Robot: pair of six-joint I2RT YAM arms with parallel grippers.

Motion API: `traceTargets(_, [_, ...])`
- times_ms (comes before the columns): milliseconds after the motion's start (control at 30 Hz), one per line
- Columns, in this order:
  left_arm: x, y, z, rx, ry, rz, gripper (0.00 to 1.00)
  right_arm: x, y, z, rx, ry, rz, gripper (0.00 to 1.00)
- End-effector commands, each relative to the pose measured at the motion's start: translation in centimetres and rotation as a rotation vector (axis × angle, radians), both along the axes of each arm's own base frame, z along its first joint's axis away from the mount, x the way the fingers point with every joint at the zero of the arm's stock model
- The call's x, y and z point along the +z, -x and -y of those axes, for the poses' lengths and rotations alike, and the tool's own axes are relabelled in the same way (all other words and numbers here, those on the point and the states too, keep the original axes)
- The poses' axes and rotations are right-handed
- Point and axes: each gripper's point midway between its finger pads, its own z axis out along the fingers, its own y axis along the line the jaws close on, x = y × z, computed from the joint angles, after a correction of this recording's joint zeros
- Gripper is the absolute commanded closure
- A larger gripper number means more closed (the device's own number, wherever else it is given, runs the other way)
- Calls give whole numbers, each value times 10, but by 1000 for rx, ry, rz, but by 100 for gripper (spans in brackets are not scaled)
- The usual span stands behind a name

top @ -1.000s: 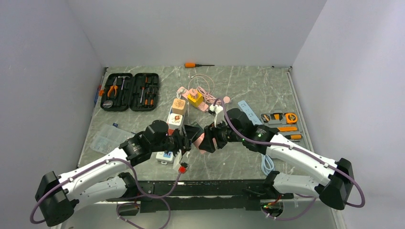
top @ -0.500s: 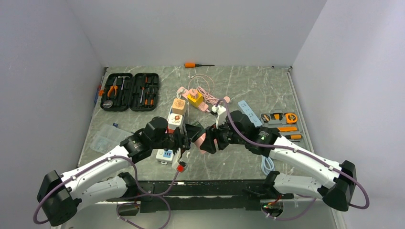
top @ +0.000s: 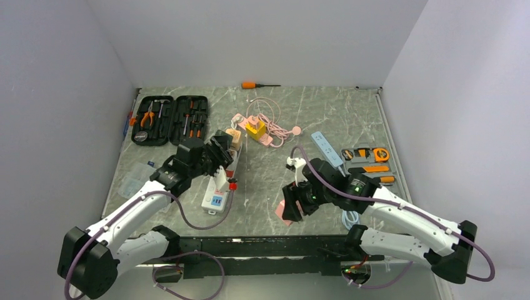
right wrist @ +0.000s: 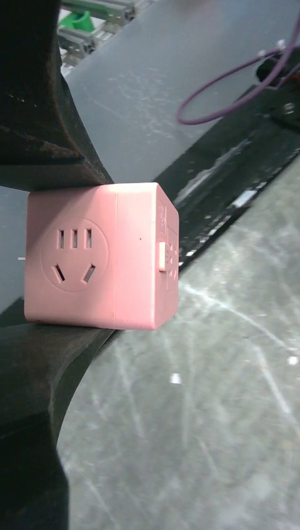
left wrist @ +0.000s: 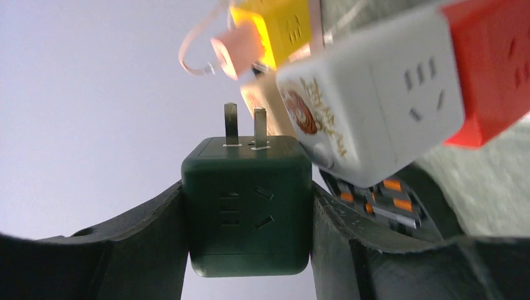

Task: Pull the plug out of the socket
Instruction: Remove the plug from the socket, then place the socket at the center of the board.

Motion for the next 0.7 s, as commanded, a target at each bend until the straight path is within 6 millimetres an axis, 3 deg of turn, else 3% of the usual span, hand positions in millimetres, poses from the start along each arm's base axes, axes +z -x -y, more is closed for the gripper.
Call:
traceTargets(0, [-10, -11, -40, 158, -126, -10, 100, -2, 27, 25, 7, 60, -92, 100])
traceTargets(200, [14, 4, -16, 41, -45, 25, 100, -8, -19, 25, -217, 128, 11, 100])
traceTargets(367, [43, 12, 1, -26, 37, 101, 100, -42, -73, 35, -439, 284, 65, 100])
traceTargets(500, [76, 12, 5, -30, 111, 179, 100, -66, -119, 59, -627, 299, 27, 100])
traceTargets(667, [97, 15, 2, -16, 166, 208, 100, -89, -149, 87, -766, 323, 26, 100])
